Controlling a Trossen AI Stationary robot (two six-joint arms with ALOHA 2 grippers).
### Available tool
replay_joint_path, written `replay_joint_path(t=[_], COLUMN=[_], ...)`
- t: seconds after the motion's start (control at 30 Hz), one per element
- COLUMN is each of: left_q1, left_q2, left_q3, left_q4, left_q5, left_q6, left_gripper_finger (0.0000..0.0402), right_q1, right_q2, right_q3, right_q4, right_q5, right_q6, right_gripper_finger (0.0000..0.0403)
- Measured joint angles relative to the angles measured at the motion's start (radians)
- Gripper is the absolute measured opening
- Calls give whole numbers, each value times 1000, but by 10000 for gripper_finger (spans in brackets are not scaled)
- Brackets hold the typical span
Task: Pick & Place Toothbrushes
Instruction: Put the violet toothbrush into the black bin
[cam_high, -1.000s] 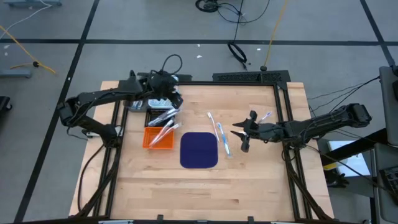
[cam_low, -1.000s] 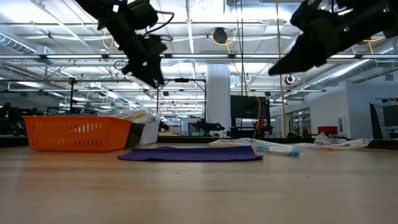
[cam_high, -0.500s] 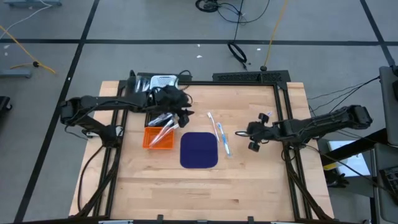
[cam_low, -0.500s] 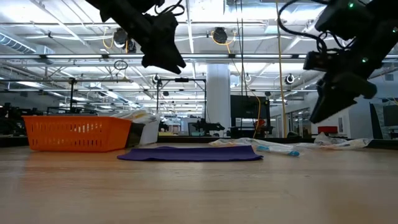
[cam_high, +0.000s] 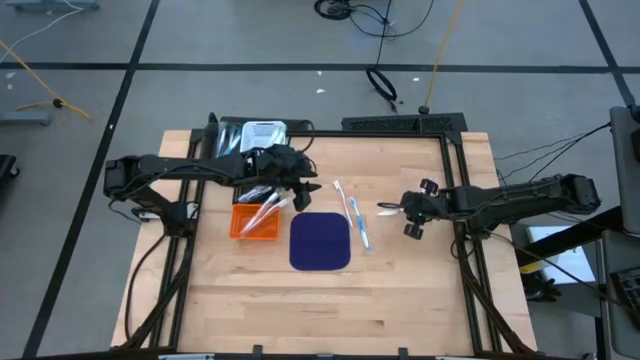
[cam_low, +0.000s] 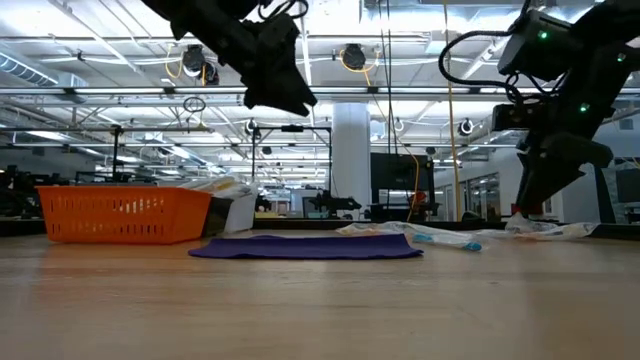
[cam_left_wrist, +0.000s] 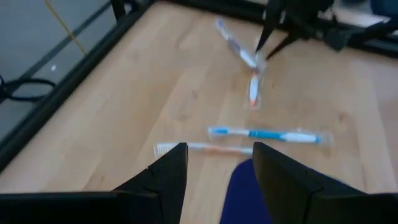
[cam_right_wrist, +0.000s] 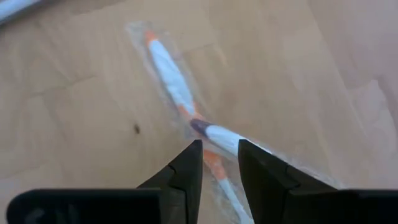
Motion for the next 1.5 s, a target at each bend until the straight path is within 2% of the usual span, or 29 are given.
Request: replay_joint_path(t=[0.2,0.4,0.7,0.87,0.97,1.03,1.33,1.5], left_q1=[3,3,2,2,2,2,2,1], left_q2=[17,24,23,23,23,23,23,23], left_q3=[-1,-1,-1,-1,-1,-1,-1,-1], left_q4=[9,8,13,12,12,12,12,11], left_q5=[-2,-2,-2,-2,-1,-1,-1,0], left_q6=[0,8,26,28,27,27,25,18], left_gripper_finger=[182,182,182,182,182,182,182,182], right_q1=[-80,-135,-191,-244,-283,-299,-314,-327], right_q2=[50,152,199,199,210,215,229,276], right_q3=[0,0,23,42,42,42,42,44], right_q4=[7,16,79,82,82,81,79,90], right_q5=[-51,-57,-53,-57,-127,-159,-153,-128], right_q6=[-12,-29,-171,-217,-244,-244,-303,-330], right_gripper_finger=[93,93,91,53,13,5,63,66])
